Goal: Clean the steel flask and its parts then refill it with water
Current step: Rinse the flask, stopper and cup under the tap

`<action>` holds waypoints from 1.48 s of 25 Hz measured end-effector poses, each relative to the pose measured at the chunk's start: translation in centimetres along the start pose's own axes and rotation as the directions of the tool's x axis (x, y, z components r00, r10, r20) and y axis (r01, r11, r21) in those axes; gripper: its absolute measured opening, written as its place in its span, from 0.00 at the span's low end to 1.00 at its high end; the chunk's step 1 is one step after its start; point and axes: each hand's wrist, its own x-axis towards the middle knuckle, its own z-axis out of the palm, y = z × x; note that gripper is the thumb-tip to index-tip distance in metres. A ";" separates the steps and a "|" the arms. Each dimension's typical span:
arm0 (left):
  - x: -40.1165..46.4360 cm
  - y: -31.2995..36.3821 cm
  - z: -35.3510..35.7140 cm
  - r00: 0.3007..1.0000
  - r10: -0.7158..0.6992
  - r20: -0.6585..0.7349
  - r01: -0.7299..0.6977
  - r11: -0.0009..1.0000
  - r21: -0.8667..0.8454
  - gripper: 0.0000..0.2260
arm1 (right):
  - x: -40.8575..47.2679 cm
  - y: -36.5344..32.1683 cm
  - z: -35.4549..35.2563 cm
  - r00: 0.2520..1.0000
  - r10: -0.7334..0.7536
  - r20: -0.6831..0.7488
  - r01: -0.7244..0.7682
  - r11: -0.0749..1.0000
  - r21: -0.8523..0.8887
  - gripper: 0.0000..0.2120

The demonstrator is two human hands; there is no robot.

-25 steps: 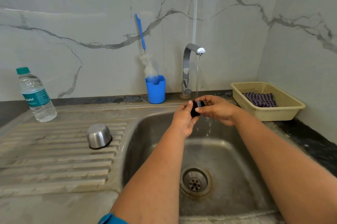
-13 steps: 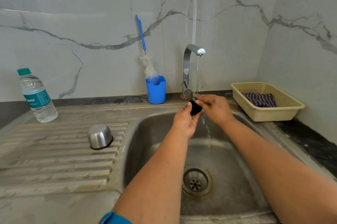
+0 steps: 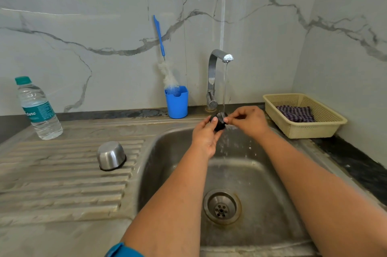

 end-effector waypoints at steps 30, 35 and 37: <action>-0.8 -0.8 0.4 0.932 0.345 0.112 -0.338 0.717 0.609 0.23 | 1.3 0.5 0.0 0.985 0.127 0.120 -0.144 0.979 0.145 0.08; -0.5 -0.6 -0.3 0.941 0.289 0.175 -0.334 0.717 0.612 0.23 | 0.8 0.4 -0.3 0.993 0.116 0.039 -0.118 0.991 0.056 0.08; -0.7 -0.4 -0.3 0.933 0.304 0.191 -0.354 0.694 0.626 0.23 | 0.6 0.0 -0.4 0.995 0.096 0.032 -0.097 0.995 0.017 0.09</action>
